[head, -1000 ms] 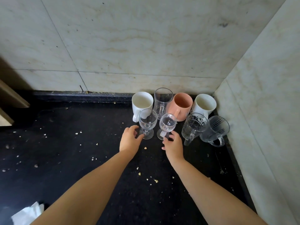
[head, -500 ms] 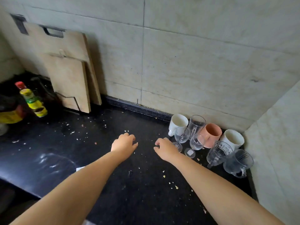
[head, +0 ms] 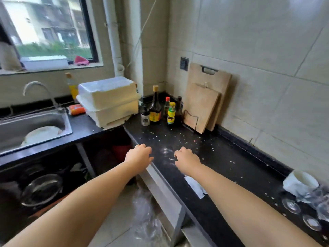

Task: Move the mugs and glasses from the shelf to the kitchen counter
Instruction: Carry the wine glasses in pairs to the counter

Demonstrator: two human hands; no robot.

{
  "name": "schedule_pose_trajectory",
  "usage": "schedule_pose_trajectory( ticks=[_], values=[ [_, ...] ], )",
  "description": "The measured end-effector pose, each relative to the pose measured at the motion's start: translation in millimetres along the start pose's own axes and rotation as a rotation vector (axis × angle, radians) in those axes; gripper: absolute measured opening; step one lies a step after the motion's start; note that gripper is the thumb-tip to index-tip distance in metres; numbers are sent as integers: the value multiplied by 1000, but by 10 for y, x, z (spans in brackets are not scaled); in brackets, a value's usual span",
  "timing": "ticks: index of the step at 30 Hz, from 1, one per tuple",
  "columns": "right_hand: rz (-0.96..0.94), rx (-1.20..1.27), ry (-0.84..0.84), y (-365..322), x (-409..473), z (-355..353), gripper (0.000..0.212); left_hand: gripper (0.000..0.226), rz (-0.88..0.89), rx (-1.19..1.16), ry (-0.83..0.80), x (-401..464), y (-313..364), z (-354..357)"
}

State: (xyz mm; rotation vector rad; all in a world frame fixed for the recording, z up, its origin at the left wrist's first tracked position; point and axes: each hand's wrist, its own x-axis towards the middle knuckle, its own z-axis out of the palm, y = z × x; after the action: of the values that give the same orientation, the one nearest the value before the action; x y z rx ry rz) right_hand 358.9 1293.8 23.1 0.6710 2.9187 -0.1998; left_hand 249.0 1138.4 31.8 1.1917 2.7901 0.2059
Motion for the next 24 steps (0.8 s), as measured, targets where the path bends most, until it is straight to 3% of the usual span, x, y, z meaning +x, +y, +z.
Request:
schedule_pose_trajectory(
  ticks=[11,19,24],
  values=[
    [-491,-124,20,-3174,-89,159,33,35,-444,51,115,-2035,-2529,-545],
    [-847,-182,20,-5111,-175,250,34,34,-818,13,184,-3166,-3815,-717],
    [-999,-202,9,-6065,-80,355,33,31,-946,-2,193,-3459,-4537,-804]
  ],
)
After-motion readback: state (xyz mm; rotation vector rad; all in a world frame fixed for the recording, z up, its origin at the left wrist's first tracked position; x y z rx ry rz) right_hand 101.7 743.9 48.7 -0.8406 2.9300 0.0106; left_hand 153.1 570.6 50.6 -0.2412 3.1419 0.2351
